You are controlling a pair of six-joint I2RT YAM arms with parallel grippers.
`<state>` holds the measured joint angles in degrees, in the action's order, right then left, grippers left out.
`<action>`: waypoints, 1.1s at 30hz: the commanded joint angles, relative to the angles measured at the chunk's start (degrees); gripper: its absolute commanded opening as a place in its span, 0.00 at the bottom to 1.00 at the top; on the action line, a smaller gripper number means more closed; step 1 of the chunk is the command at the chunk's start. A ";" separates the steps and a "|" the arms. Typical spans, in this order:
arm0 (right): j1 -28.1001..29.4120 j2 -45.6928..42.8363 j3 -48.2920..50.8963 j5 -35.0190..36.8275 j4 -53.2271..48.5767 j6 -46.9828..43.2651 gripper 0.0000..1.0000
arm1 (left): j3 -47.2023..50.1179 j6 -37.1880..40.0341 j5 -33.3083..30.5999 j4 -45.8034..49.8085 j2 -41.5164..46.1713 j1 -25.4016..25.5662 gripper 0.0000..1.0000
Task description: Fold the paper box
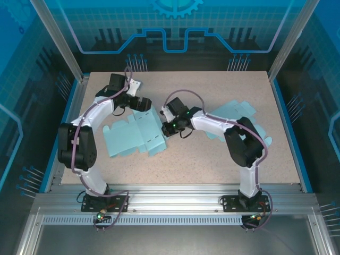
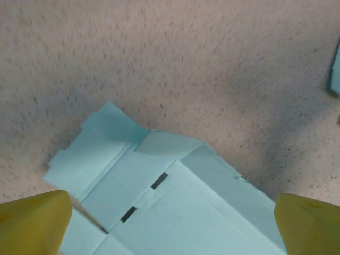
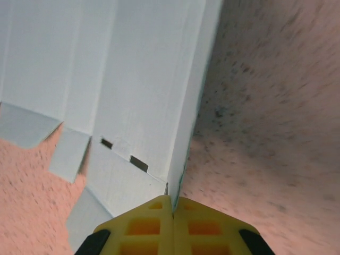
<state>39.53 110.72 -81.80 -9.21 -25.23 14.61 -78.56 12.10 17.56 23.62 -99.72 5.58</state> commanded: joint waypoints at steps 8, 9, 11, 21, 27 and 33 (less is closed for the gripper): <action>-7.34 -14.06 -3.17 0.68 -14.21 -30.19 0.00 | 1.63 14.25 11.95 -4.67 7.25 -2.03 0.94; -8.53 -15.13 -3.11 -1.39 -14.53 -31.38 0.00 | 1.23 15.18 13.79 -4.12 7.18 -2.77 0.93; -10.12 -16.70 -3.08 -4.30 -15.33 -33.67 0.00 | 0.50 16.79 17.52 -2.92 6.92 -4.39 0.92; -12.48 -12.74 -10.88 -2.77 -25.85 -42.06 0.00 | -1.08 23.88 28.22 2.28 8.98 -6.40 0.92; -12.42 -8.58 -18.36 -2.38 -29.57 -44.97 0.00 | 7.54 34.55 24.94 -9.88 14.47 -2.05 0.99; -11.85 -4.04 -24.75 0.21 -33.62 -47.07 0.00 | 8.44 37.50 23.87 -13.50 14.83 -0.09 0.92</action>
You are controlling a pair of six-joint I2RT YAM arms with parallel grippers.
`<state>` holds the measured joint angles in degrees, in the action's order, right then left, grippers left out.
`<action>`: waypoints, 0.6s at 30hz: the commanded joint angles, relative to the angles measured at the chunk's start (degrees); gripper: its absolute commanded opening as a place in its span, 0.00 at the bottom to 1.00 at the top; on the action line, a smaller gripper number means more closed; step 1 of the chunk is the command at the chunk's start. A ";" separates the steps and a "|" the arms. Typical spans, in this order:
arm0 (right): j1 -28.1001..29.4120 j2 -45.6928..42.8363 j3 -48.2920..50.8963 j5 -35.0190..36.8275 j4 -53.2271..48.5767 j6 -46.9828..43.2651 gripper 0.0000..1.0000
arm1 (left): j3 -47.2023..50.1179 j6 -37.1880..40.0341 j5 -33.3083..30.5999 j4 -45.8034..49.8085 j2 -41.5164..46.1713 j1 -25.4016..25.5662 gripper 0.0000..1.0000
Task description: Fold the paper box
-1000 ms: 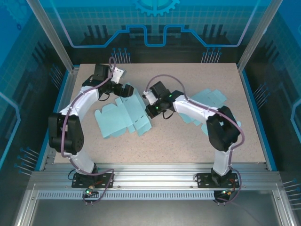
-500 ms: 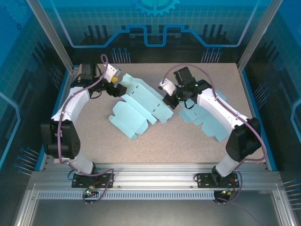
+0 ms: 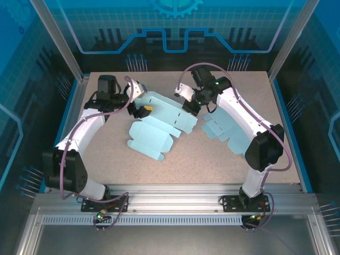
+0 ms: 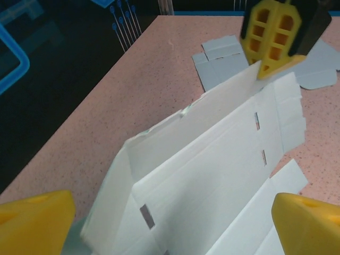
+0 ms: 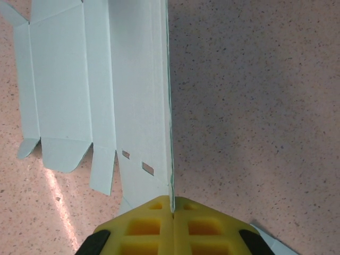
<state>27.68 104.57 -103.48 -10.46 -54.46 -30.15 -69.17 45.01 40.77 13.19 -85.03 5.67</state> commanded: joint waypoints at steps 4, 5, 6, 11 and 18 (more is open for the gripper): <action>0.66 4.02 -5.68 3.13 -5.78 -3.45 0.00 | -3.05 7.79 -1.68 -0.80 -0.88 1.44 0.83; 0.78 4.45 -6.35 3.25 -6.17 -3.71 0.00 | -3.28 8.51 -2.05 -0.71 -1.22 1.74 0.80; 1.01 4.87 -6.99 3.47 -6.44 -3.88 0.00 | -3.71 9.04 -2.18 -0.43 -1.70 1.96 0.78; 1.67 6.17 -9.59 2.83 -7.80 -4.67 0.00 | -7.09 12.54 -4.63 3.65 -5.28 3.63 0.77; 2.64 7.18 -11.12 3.10 -9.00 -5.62 0.00 | -11.13 15.62 -7.23 5.73 -9.71 5.74 0.70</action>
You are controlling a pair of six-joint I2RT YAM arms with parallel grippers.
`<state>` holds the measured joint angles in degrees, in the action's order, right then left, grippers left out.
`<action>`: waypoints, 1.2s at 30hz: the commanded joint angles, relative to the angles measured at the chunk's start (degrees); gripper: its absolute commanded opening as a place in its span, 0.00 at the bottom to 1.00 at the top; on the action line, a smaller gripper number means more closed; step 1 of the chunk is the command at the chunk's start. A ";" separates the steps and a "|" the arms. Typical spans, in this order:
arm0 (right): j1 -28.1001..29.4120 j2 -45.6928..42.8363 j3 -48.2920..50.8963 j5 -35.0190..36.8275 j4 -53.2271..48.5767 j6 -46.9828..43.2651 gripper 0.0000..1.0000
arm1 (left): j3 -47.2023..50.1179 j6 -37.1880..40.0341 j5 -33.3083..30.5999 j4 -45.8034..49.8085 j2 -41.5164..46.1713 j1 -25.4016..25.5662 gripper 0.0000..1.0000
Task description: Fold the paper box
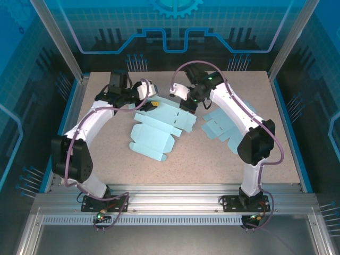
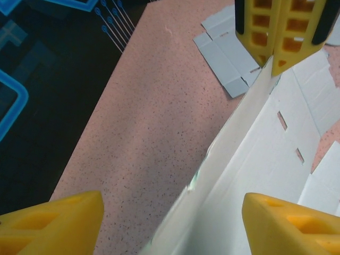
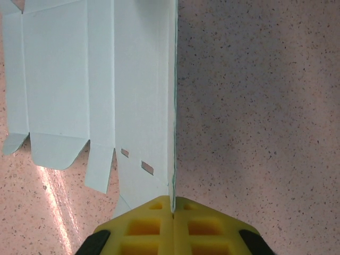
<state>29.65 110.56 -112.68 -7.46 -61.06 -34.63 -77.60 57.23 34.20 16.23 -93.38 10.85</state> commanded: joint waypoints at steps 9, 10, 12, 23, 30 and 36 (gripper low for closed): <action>0.67 1.84 -2.65 0.23 -2.48 -1.48 0.00 | -3.88 7.44 -5.00 4.54 -3.47 2.33 0.50; 0.67 2.06 -2.63 0.28 -2.49 -1.51 0.00 | -3.81 7.53 -5.03 4.57 -3.39 2.33 0.47; 0.50 2.43 -2.91 0.43 -2.47 -1.34 0.00 | -3.70 7.73 -5.73 4.31 -3.26 2.49 0.41; -0.68 2.51 -2.61 -0.35 -0.81 0.68 0.00 | 2.12 10.35 -14.80 -2.95 -1.55 5.31 0.05; -3.50 -0.36 1.43 -2.81 3.71 6.58 0.38 | 9.62 9.39 -18.22 -14.43 0.61 7.76 0.00; -10.18 -10.65 14.95 -8.54 19.61 26.86 0.56 | 14.98 11.28 -23.30 -22.39 -0.53 11.69 0.00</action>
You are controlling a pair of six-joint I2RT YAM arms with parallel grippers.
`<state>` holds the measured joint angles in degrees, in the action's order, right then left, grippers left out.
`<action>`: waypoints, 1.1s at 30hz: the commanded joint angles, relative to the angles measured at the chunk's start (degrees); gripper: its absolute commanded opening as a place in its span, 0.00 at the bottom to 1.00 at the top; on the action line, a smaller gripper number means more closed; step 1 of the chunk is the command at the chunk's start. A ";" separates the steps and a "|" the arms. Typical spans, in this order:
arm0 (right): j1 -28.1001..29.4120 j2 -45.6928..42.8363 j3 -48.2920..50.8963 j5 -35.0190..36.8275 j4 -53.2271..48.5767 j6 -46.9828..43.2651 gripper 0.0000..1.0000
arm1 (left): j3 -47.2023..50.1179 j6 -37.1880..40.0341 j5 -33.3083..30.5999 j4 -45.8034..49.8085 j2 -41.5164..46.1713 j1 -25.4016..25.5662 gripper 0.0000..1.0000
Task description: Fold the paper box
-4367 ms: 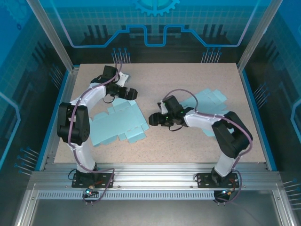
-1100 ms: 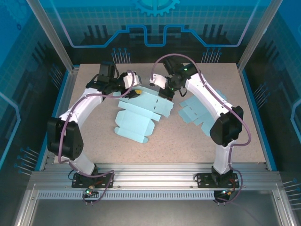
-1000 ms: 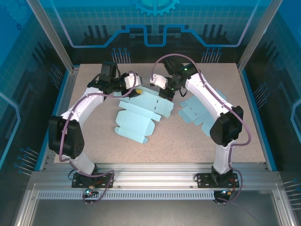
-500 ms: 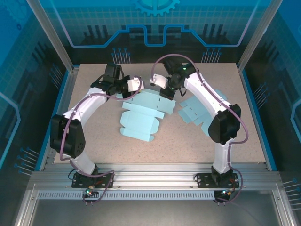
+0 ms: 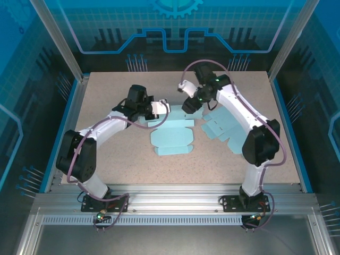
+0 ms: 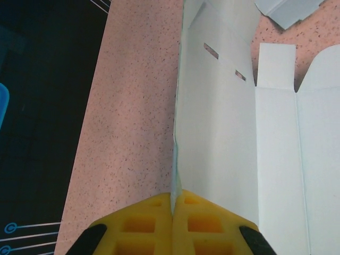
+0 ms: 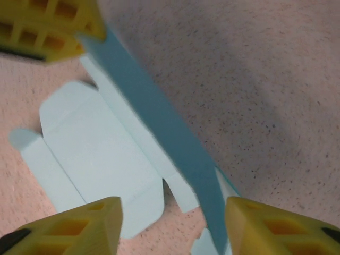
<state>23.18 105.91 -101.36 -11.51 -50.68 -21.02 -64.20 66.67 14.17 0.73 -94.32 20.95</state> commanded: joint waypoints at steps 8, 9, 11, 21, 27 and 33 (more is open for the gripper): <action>-8.64 -8.66 13.76 -5.74 14.97 43.89 0.59 | 11.49 4.91 -12.27 -32.72 -2.51 6.29 0.00; -8.68 -8.13 13.97 -5.88 15.04 45.34 0.58 | 13.18 5.59 -13.40 -37.79 -3.39 6.78 0.00; -8.65 -7.10 13.97 -5.38 14.84 48.30 0.58 | 15.42 7.59 -16.56 -48.45 -5.79 7.83 0.00; -7.01 -2.87 13.09 -3.29 15.61 53.64 0.59 | 17.05 14.38 -19.89 -58.00 -12.97 10.13 0.00; -6.41 2.10 10.05 -2.46 14.58 52.76 0.60 | 17.00 14.54 -19.81 -57.18 -12.73 10.08 0.00; -6.37 4.98 8.94 -7.05 16.26 53.12 0.60 | 16.91 14.54 -19.81 -56.19 -12.91 10.12 0.00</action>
<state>16.45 109.89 -90.41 -15.18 -35.59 31.16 -47.66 80.14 -5.37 -53.43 -106.80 30.65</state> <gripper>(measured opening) 0.603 0.063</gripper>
